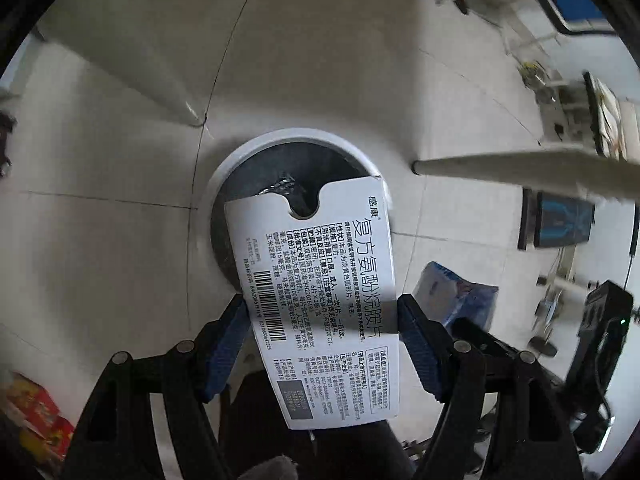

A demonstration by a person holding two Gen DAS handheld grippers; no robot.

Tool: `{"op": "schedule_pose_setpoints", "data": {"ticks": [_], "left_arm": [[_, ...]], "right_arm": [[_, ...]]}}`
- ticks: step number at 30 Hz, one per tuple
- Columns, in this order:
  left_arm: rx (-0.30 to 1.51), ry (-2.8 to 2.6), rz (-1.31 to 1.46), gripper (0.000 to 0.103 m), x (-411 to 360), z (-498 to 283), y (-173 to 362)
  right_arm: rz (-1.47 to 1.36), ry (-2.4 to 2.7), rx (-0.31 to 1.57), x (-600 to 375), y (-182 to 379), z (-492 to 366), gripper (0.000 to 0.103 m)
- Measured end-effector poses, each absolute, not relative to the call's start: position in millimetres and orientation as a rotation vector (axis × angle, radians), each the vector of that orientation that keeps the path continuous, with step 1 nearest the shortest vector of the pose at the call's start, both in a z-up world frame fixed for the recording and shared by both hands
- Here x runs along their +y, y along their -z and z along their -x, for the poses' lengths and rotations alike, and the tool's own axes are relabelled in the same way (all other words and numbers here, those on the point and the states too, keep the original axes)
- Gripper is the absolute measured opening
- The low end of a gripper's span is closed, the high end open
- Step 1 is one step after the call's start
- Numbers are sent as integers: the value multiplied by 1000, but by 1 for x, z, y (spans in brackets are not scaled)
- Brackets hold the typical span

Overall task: Collect trash
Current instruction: 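Carry receipt and blue wrapper to the bin and release both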

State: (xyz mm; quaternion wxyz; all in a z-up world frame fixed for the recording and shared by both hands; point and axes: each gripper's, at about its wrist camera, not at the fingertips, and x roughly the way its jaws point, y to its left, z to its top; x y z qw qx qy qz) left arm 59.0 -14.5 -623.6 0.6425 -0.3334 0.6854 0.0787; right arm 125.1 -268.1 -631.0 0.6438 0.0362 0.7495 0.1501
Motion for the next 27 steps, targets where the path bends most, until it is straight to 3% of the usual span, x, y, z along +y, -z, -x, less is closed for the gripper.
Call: {"op": "schedule_pose_setpoints", "data": {"ticks": [2, 4, 6, 9, 11, 14, 27], "left_arm": [[1559, -189, 777, 77, -8, -62, 645], [1561, -200, 777, 99, -4, -60, 655], [1559, -224, 761, 99, -3, -57, 656], [1539, -301, 681, 99, -3, -47, 648], [1518, -359, 600, 99, -3, -40, 640], [1505, -421, 511, 99, -7, -30, 624], [1506, -459, 409, 99, -21, -7, 550]], "right_arm": [[-77, -358, 1712, -261, 659, -130, 11], [-77, -385, 1729, -254, 683, -133, 16], [-86, -417, 1751, -248, 705, -137, 26], [-104, -445, 1755, -244, 720, -139, 51], [-94, -456, 1746, -239, 717, -139, 77], [13, -440, 1695, -231, 703, -134, 100], [287, -412, 1549, -218, 617, -119, 101]]}}
